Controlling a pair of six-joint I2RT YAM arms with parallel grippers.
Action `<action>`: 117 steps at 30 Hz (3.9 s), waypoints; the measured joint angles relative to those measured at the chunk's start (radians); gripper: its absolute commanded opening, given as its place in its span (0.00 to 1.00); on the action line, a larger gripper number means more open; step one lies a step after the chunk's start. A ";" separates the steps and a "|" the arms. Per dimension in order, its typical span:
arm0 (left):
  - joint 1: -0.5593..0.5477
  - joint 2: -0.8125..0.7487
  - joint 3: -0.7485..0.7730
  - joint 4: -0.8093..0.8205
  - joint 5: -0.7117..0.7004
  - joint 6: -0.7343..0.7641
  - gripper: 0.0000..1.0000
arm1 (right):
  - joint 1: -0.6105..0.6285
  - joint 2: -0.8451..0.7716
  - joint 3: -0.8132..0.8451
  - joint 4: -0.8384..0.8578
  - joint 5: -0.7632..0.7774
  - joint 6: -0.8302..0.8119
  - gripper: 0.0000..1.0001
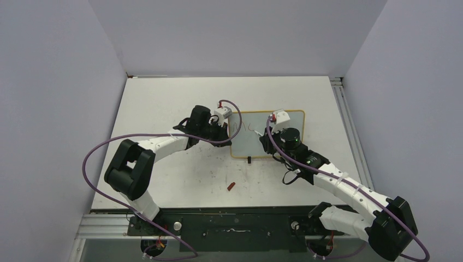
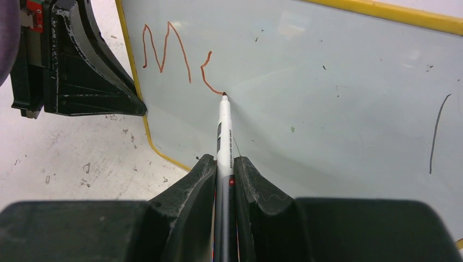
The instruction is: Write a sentence on the whiteboard
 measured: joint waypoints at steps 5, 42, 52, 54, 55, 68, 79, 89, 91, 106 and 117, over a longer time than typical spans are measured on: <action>-0.001 0.000 0.001 -0.002 -0.002 0.001 0.06 | 0.000 0.003 0.008 0.001 0.002 -0.003 0.05; -0.016 -0.005 0.007 -0.020 -0.027 0.015 0.06 | 0.041 0.041 0.045 0.046 0.005 -0.026 0.05; -0.022 -0.006 0.011 -0.029 -0.026 0.015 0.06 | 0.060 -0.074 0.046 -0.019 0.052 -0.026 0.05; -0.022 -0.006 0.011 -0.030 -0.026 0.015 0.06 | 0.060 -0.085 0.045 -0.031 0.063 -0.026 0.05; -0.022 -0.006 0.012 -0.031 -0.026 0.015 0.06 | 0.060 -0.089 0.045 -0.035 0.067 -0.026 0.05; -0.022 -0.006 0.013 -0.033 -0.027 0.016 0.05 | 0.060 -0.083 0.045 -0.046 0.080 -0.027 0.05; -0.023 -0.007 0.013 -0.033 -0.028 0.017 0.05 | 0.060 -0.036 0.045 -0.015 0.091 -0.031 0.05; -0.023 -0.008 0.013 -0.035 -0.029 0.018 0.05 | 0.060 -0.023 0.043 0.039 0.124 -0.034 0.05; -0.023 -0.008 0.013 -0.035 -0.029 0.018 0.05 | 0.060 -0.021 0.042 0.038 0.127 -0.034 0.05; -0.024 -0.010 0.013 -0.036 -0.038 0.018 0.05 | 0.060 -0.030 -0.005 0.037 0.138 -0.018 0.05; -0.025 -0.010 0.013 -0.036 -0.039 0.018 0.05 | 0.060 -0.071 -0.057 -0.002 0.138 0.019 0.05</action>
